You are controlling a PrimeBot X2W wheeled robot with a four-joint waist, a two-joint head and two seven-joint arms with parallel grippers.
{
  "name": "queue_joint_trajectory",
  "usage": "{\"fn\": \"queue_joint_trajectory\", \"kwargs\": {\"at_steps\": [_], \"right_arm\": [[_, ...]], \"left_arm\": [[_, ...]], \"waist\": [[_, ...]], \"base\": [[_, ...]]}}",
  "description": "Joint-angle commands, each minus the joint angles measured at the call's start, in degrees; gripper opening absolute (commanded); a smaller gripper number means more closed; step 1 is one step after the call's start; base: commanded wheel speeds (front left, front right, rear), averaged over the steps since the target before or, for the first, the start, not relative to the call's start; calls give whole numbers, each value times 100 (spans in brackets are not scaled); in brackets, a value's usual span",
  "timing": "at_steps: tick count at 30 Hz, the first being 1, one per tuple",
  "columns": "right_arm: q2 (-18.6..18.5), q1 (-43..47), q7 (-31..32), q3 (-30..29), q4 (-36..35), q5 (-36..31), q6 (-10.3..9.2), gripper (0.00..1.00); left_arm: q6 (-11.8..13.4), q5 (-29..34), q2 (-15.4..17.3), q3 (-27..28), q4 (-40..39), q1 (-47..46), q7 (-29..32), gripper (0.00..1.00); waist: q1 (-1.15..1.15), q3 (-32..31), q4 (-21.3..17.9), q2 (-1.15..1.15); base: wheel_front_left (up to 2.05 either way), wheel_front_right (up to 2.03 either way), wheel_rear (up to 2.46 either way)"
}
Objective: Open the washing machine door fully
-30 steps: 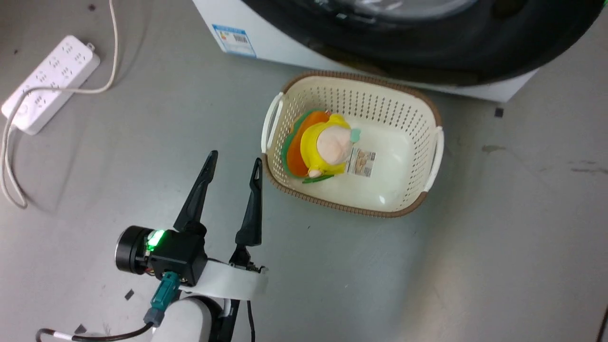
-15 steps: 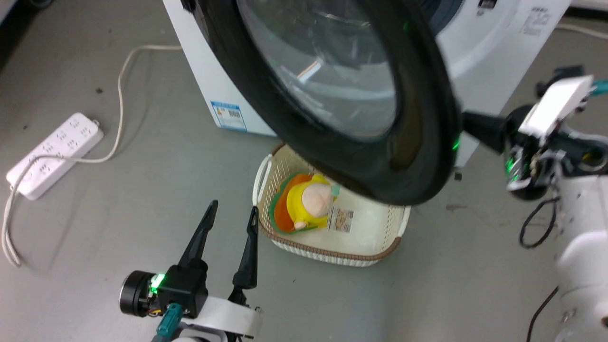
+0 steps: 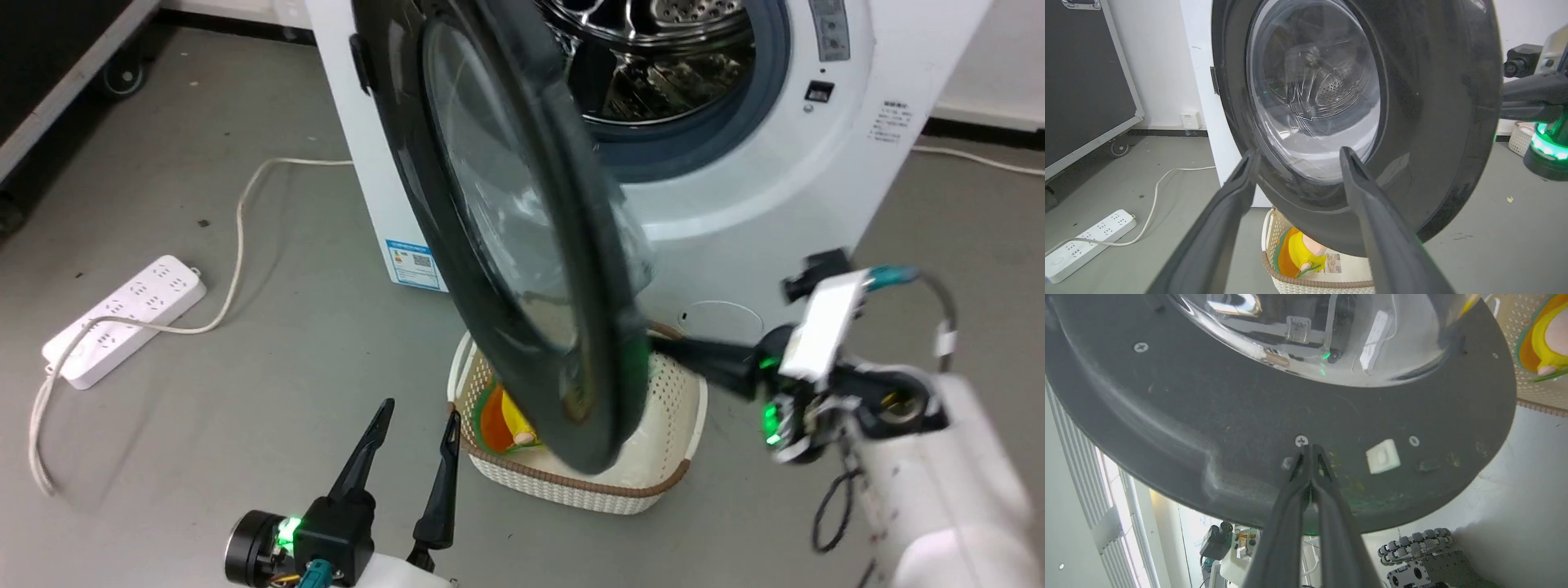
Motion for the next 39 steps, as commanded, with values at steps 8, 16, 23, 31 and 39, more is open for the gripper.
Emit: {"fn": "queue_joint_trajectory", "kwargs": {"at_steps": [8, 16, 23, 31, 39], "right_arm": [[45, 463, -647, 1330, -267, 961, 7, 0], [45, 477, -1108, 2019, -278, 1389, 7, 0], [-33, 409, -1600, 2020, -308, 1256, 7, 67], [-1005, 678, -3554, 2012, -1648, -463, 7, 100], [-2095, 1692, -6391, 2103, -2563, -3595, 7, 100]], "left_arm": [[-52, -11, 8, -14, 3, 160, -30, 100], [-71, -24, 8, 5, 24, 203, -30, 100], [-48, -66, 8, 135, 22, 202, -30, 100], [-83, -190, 8, 370, 42, 171, -30, 100], [-184, -264, 8, 737, 63, 234, -30, 100]], "waist": [[1, -54, 146, 0], [1, -40, 194, 0], [1, -133, 26, 0], [1, -364, -352, 0], [1, -578, -697, 0]], "base": [[0, 0, 0], [0, 0, 0], [0, 0, 0], [0, 0, 0], [0, 0, 0]]}}
